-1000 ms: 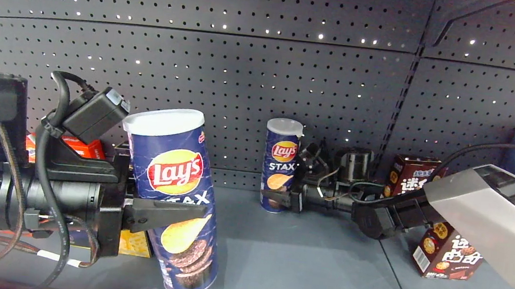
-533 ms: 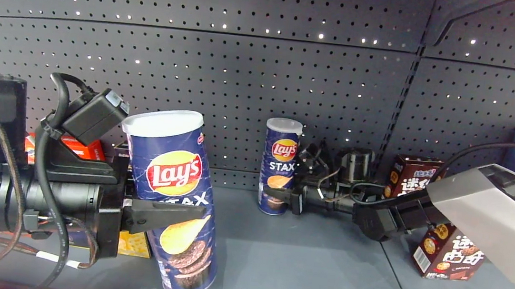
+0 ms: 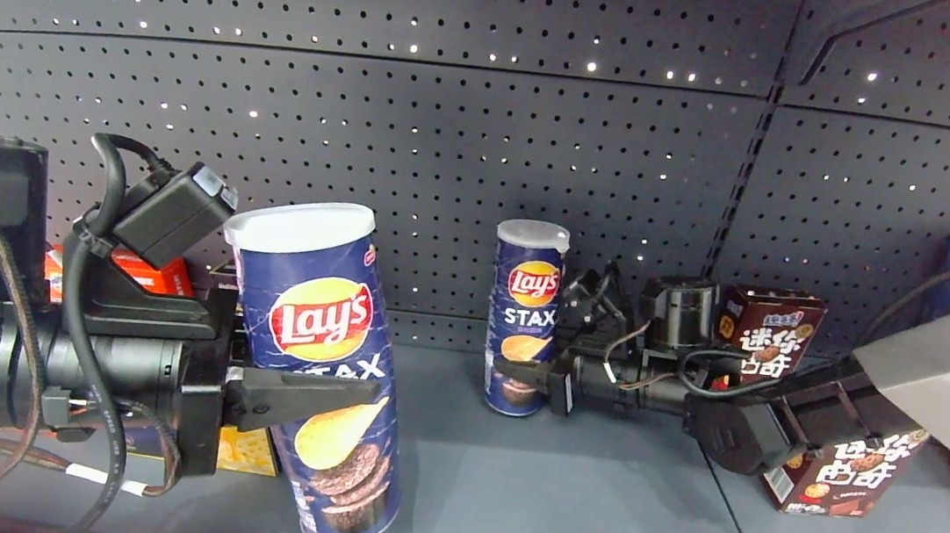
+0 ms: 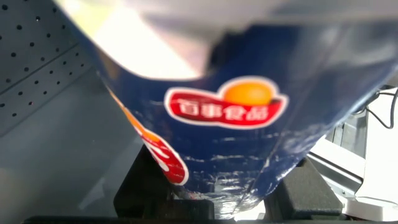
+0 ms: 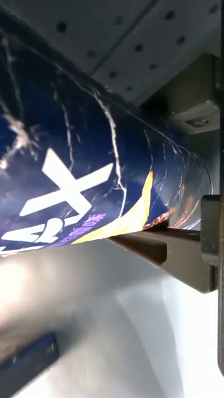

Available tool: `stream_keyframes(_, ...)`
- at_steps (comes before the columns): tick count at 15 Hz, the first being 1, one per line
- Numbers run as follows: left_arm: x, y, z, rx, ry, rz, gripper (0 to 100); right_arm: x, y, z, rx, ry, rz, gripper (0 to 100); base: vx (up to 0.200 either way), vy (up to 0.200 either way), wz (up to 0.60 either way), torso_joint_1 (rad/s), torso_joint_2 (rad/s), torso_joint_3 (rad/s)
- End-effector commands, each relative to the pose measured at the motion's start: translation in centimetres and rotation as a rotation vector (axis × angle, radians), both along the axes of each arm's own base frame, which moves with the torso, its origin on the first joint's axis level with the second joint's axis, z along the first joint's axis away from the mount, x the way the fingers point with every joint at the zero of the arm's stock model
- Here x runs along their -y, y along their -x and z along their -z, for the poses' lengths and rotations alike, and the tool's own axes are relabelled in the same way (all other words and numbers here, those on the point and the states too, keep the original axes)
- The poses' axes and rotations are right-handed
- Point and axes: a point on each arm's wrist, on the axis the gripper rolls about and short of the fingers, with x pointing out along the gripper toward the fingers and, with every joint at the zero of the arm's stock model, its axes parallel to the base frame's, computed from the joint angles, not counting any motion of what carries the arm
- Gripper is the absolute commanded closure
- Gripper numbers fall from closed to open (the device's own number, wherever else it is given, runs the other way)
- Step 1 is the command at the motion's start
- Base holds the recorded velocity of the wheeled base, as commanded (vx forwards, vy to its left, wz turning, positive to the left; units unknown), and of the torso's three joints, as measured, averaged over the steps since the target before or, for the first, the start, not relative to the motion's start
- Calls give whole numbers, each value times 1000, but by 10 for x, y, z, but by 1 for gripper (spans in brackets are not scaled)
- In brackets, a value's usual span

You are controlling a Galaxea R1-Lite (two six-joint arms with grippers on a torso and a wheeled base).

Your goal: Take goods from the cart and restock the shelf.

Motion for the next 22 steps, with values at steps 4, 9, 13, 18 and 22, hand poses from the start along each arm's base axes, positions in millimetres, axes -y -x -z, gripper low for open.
stream_keyframes(4,-1,3,-2,9,4,0,100,1,43,-22,16,-6,-24,100,0,0,0,0,0,0)
stream_keyframes(9,-1,4,-3,11,5,0,100,0,73,-16,3,-42,-34,100,0,0,0,0,0,0)
stream_keyframes(13,-1,4,-3,9,4,0,100,3,96,-12,5,-51,-64,100,0,0,0,0,0,0)
stream_keyframes(18,-2,4,-2,6,3,0,100,3,109,-15,5,-50,-85,100,0,0,0,0,0,0)
stream_keyframes(22,-3,8,-1,2,1,-1,100,13,123,-3,-14,-35,-86,100,0,0,0,0,0,0)
